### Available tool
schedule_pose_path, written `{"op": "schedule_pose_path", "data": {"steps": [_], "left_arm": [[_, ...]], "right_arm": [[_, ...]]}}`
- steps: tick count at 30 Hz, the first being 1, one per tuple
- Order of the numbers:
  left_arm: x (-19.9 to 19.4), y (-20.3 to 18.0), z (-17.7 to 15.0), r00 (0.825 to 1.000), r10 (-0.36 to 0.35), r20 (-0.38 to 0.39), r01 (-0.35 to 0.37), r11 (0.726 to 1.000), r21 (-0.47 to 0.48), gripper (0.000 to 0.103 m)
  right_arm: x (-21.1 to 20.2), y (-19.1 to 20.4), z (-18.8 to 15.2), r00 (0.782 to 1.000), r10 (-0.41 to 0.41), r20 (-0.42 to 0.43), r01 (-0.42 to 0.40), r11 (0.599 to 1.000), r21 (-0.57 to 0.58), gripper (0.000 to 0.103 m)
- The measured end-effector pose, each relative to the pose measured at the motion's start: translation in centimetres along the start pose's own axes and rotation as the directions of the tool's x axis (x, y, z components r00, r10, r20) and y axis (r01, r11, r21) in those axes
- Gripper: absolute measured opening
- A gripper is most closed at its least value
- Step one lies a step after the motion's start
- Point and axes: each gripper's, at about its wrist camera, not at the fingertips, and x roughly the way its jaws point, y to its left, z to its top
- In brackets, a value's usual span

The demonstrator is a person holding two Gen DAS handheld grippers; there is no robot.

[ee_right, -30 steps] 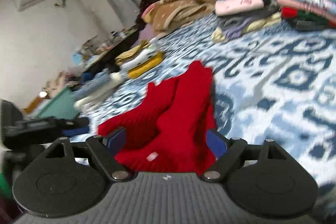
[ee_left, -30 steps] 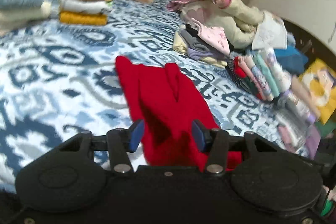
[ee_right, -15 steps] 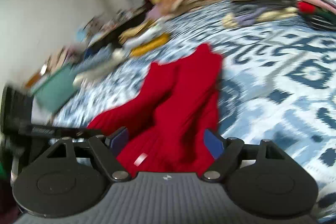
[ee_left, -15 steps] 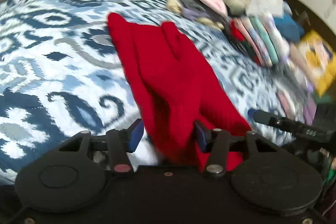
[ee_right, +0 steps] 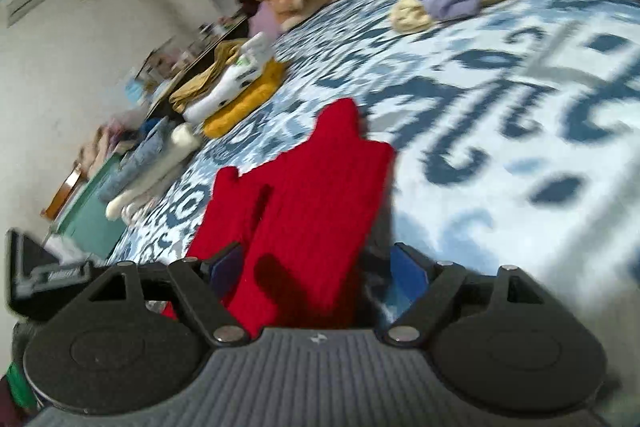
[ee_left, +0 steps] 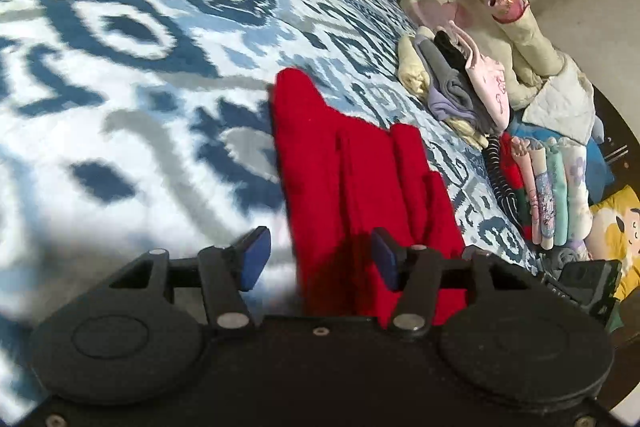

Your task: Fold clothes

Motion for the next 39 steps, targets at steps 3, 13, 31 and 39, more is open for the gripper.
{"op": "schedule_pose_path", "data": {"steps": [3, 13, 31, 39], "left_arm": [[1.7, -0.3, 0.4, 0.999, -0.029, -0.019, 0.03, 0.999, 0.039, 0.051], [4.2, -2.8, 2.8, 0.998, -0.062, -0.023, 0.066, 0.968, 0.244, 0.026], [4.8, -2.6, 8.9, 0.994, -0.037, 0.106, 0.009, 0.968, 0.251, 0.046], [4.9, -4.6, 6.3, 0.999, 0.045, -0.007, -0.041, 0.962, 0.27, 0.046]], "right_arm": [[0.8, -0.4, 0.6, 0.999, 0.046, -0.013, -0.046, 0.999, -0.002, 0.08], [2.4, 1.7, 2.6, 0.998, 0.052, -0.032, -0.055, 0.995, -0.081, 0.029], [1.9, 0.1, 5.3, 0.977, -0.148, 0.155, 0.155, 0.988, -0.03, 0.069], [-0.9, 5.7, 1.3, 0.965, -0.247, 0.085, 0.26, 0.937, -0.233, 0.077]]}}
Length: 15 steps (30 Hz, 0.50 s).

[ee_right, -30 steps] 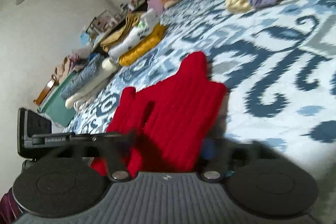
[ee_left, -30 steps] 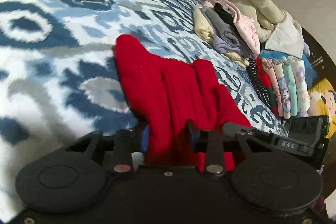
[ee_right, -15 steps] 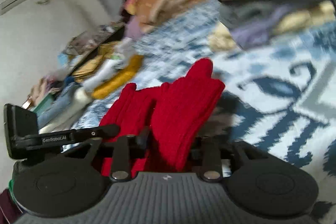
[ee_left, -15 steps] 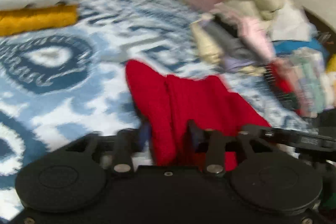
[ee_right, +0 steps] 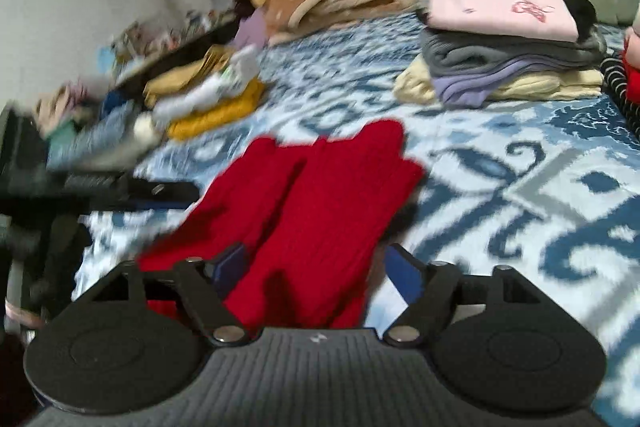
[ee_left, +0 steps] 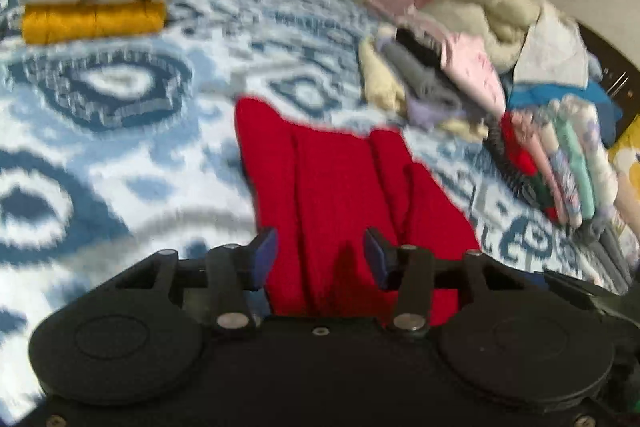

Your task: Fold clothes

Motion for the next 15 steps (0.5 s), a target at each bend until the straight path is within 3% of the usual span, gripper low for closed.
{"op": "schedule_pose_path", "data": {"steps": [9, 15], "left_arm": [[0.5, -1.8, -0.6, 0.995, 0.088, -0.044, -0.083, 0.992, 0.096, 0.044], [0.8, -3.4, -0.8, 0.986, 0.158, -0.045, -0.147, 0.972, 0.183, 0.037]], "right_arm": [[-2.4, 3.9, -2.9, 0.999, 0.018, -0.029, -0.019, 0.999, -0.036, 0.077], [-1.1, 3.2, -3.8, 1.0, 0.009, -0.022, -0.01, 1.0, -0.019, 0.078]]}}
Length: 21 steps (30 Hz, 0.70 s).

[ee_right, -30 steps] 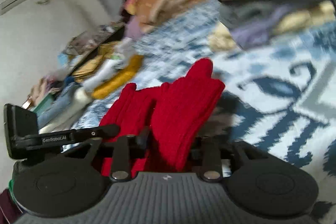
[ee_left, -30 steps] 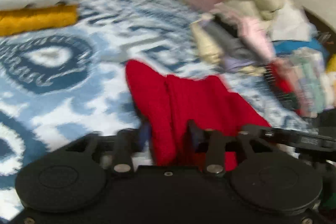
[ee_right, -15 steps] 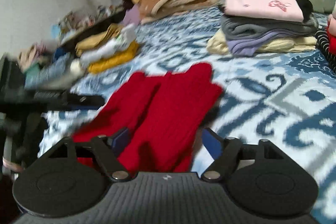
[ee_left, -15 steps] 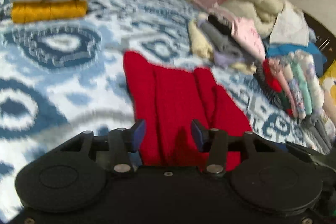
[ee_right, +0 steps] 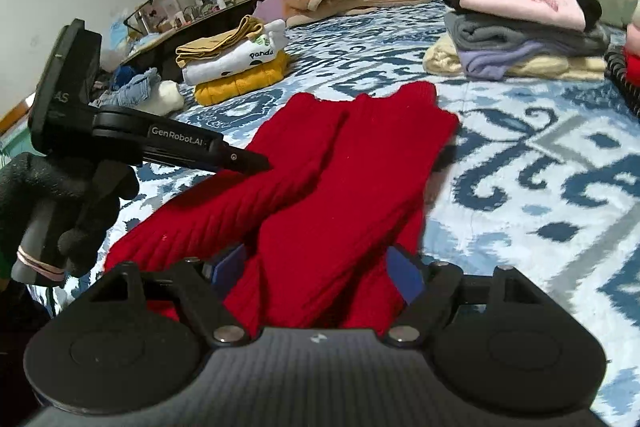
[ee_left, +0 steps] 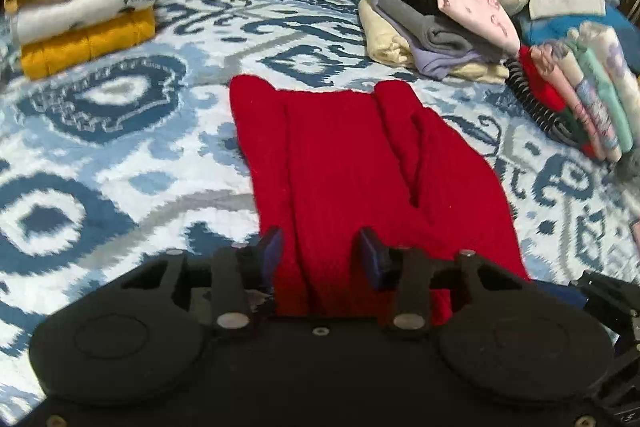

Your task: Fold clothes

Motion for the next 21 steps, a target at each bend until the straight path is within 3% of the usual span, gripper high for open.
{"op": "schedule_pose_path", "data": {"steps": [7, 14, 21], "left_arm": [[-0.6, -1.3, -0.2, 1.0, 0.003, 0.03, -0.005, 0.999, 0.053, 0.008], [-2.8, -0.9, -0.4, 0.995, 0.026, 0.101, -0.028, 0.999, 0.019, 0.007], [-6.8, 2.8, -1.9, 0.972, 0.128, 0.197, -0.11, 0.989, -0.098, 0.007]], "right_arm": [[0.4, 0.0, -0.7, 0.999, -0.03, 0.015, 0.03, 1.0, -0.004, 0.08], [0.6, -0.7, -1.2, 0.999, -0.024, 0.042, 0.023, 0.999, 0.035, 0.084], [0.6, -1.8, -1.9, 0.998, -0.02, 0.06, 0.014, 0.995, 0.098, 0.088]]}}
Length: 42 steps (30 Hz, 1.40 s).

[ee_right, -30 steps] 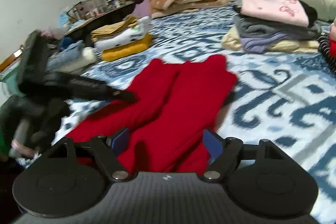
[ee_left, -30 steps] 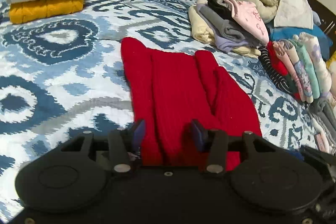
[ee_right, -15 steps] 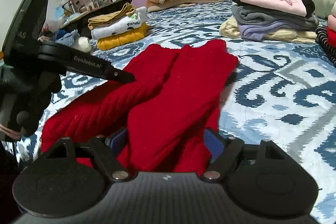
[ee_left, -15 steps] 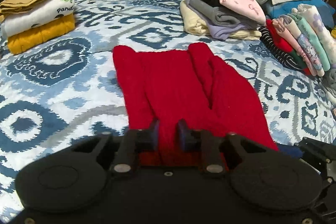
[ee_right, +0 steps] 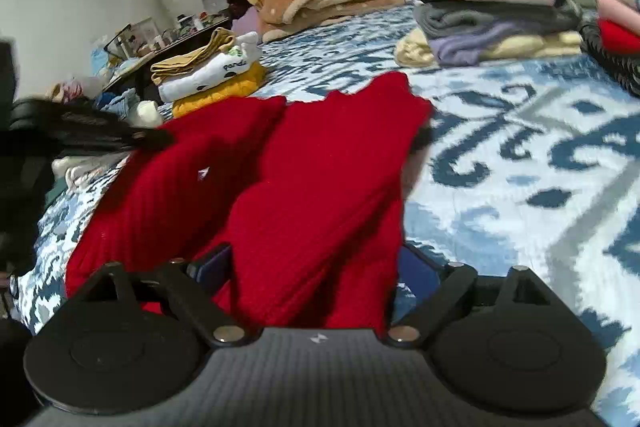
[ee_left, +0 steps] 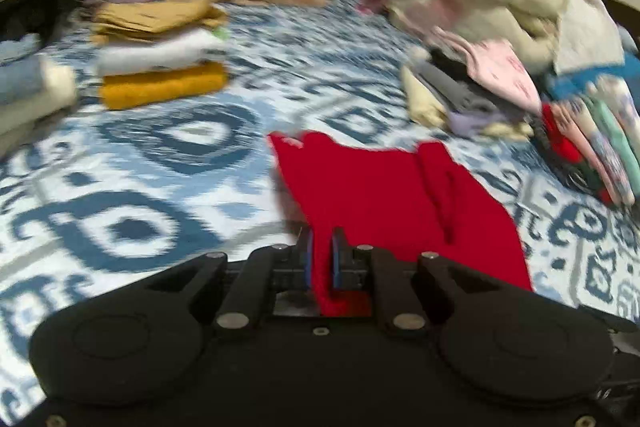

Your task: Fold clothes

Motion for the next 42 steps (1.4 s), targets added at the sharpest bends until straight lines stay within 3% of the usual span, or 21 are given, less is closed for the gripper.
{"op": "schedule_pose_path", "data": {"steps": [6, 9, 11, 13, 18, 20, 22, 27, 28, 29, 30, 33, 34, 36, 38, 40, 42], "left_arm": [[-4.3, 5.7, -2.0, 0.992, 0.119, 0.05, -0.112, 0.985, -0.128, 0.007], [-5.6, 8.9, -4.1, 0.987, 0.162, 0.009, -0.157, 0.965, -0.208, 0.007], [-5.1, 11.1, -5.7, 0.987, 0.149, -0.052, -0.158, 0.951, -0.265, 0.012], [-4.9, 13.6, -6.8, 0.987, 0.129, -0.101, -0.157, 0.918, -0.365, 0.013], [-5.8, 18.8, -8.4, 1.0, 0.016, -0.019, -0.024, 0.81, -0.587, 0.035], [-5.6, 19.6, -8.6, 1.0, -0.014, 0.017, 0.022, 0.767, -0.642, 0.039], [-4.8, 19.5, -7.7, 0.999, -0.018, 0.03, 0.033, 0.766, -0.641, 0.039], [-1.2, 18.3, -6.0, 0.998, 0.058, 0.034, -0.029, 0.826, -0.562, 0.037], [-0.8, 18.1, -6.0, 0.997, 0.066, 0.038, -0.035, 0.841, -0.54, 0.015], [-0.6, 17.7, -5.8, 0.997, 0.074, 0.023, -0.052, 0.861, -0.506, 0.008], [-1.0, 17.1, -5.4, 0.994, 0.106, 0.024, -0.082, 0.876, -0.475, 0.008], [-6.2, 15.5, -4.1, 0.947, 0.277, 0.165, -0.199, 0.905, -0.377, 0.008], [-7.0, 15.5, -4.2, 0.936, 0.307, 0.169, -0.23, 0.902, -0.365, 0.008], [-6.7, 17.1, -5.7, 0.945, 0.313, 0.091, -0.257, 0.887, -0.383, 0.009], [-4.5, 18.6, -7.4, 0.952, 0.304, -0.044, -0.297, 0.872, -0.389, 0.018], [-4.6, 19.2, -7.9, 0.948, 0.316, -0.041, -0.305, 0.863, -0.402, 0.024], [-5.7, 18.6, -7.4, 0.92, 0.39, -0.029, -0.371, 0.845, -0.386, 0.03]], "right_arm": [[-0.1, 0.1, -0.4, 1.0, -0.009, 0.009, 0.009, 1.0, -0.004, 0.088], [-0.3, 0.1, -0.7, 1.0, -0.016, 0.017, 0.016, 1.0, -0.006, 0.088], [-0.4, 0.0, -0.8, 1.0, -0.018, 0.022, 0.018, 1.0, -0.004, 0.088], [-0.4, 0.0, -0.9, 0.999, -0.02, 0.028, 0.02, 1.0, -0.002, 0.088], [-0.5, -0.2, -1.1, 0.999, -0.014, 0.043, 0.014, 1.0, 0.004, 0.089], [-0.4, -0.3, -1.1, 0.999, -0.009, 0.045, 0.009, 1.0, 0.008, 0.09], [-0.4, -0.3, -1.2, 0.999, -0.003, 0.05, 0.002, 1.0, 0.01, 0.091], [-0.7, -0.5, -1.4, 0.998, 0.007, 0.059, -0.008, 1.0, 0.02, 0.092], [-0.7, -0.5, -1.5, 0.998, 0.007, 0.061, -0.008, 1.0, 0.021, 0.092], [-0.7, -0.4, -1.5, 0.998, 0.006, 0.061, -0.007, 1.0, 0.019, 0.092], [-0.7, -0.4, -1.5, 0.998, 0.004, 0.06, -0.005, 1.0, 0.018, 0.092], [-0.5, -0.3, -1.5, 0.998, 0.004, 0.057, -0.004, 1.0, 0.008, 0.094], [-0.5, -0.3, -1.5, 0.998, 0.006, 0.057, -0.006, 1.0, 0.007, 0.095], [-0.4, -0.3, -1.6, 0.998, 0.009, 0.056, -0.01, 1.0, 0.006, 0.096], [-0.3, -0.4, -1.6, 0.998, 0.013, 0.055, -0.013, 1.0, 0.005, 0.096], [-0.4, -0.3, -1.6, 0.998, 0.012, 0.055, -0.013, 1.0, 0.005, 0.096], [-0.5, -0.3, -1.6, 0.998, 0.012, 0.058, -0.012, 1.0, 0.007, 0.096]]}}
